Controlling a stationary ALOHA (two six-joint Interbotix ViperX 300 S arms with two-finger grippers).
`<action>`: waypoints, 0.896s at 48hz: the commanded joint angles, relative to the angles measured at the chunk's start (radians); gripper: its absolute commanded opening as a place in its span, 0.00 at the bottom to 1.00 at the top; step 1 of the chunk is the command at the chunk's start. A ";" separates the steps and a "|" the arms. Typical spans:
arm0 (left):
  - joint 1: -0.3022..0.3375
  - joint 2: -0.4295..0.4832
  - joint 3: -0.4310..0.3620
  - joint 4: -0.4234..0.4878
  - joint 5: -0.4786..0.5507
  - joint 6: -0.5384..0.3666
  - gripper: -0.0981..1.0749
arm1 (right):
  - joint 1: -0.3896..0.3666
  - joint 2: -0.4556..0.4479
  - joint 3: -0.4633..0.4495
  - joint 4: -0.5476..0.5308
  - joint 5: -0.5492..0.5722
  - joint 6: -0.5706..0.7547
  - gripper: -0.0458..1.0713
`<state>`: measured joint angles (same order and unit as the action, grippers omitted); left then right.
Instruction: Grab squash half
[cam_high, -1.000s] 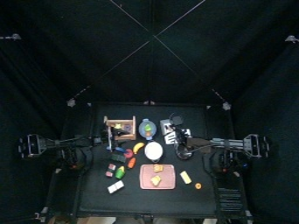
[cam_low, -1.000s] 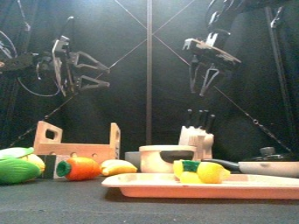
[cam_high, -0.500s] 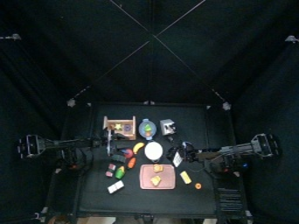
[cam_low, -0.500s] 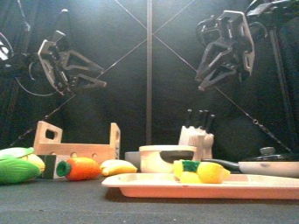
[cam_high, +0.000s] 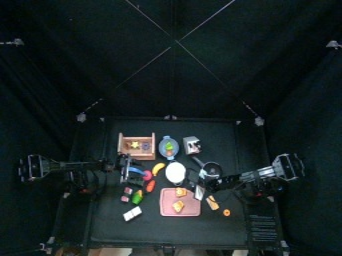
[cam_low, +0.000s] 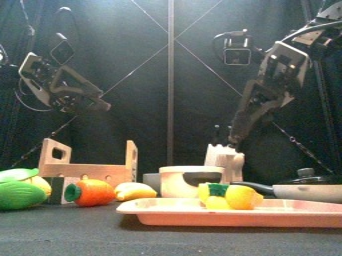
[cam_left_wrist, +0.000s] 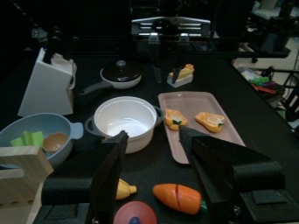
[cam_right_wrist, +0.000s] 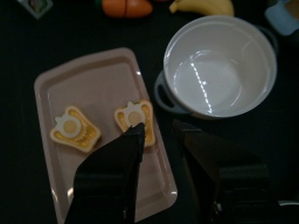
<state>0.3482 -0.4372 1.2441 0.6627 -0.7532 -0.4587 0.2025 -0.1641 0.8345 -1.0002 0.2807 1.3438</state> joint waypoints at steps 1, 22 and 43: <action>-0.006 -0.002 -0.015 0.000 0.002 0.000 0.83 | 0.009 -0.006 -0.032 0.017 0.015 -0.002 0.70; -0.006 -0.002 -0.014 0.000 0.023 0.000 0.83 | 0.031 0.117 -0.081 0.043 0.017 -0.006 0.88; -0.006 -0.002 -0.012 -0.002 0.035 0.000 0.83 | 0.041 0.195 -0.118 0.012 0.026 -0.008 0.89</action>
<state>0.3421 -0.4372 1.2441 0.6642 -0.7164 -0.4587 0.2393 0.0414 0.7424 -0.9771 0.3068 1.3376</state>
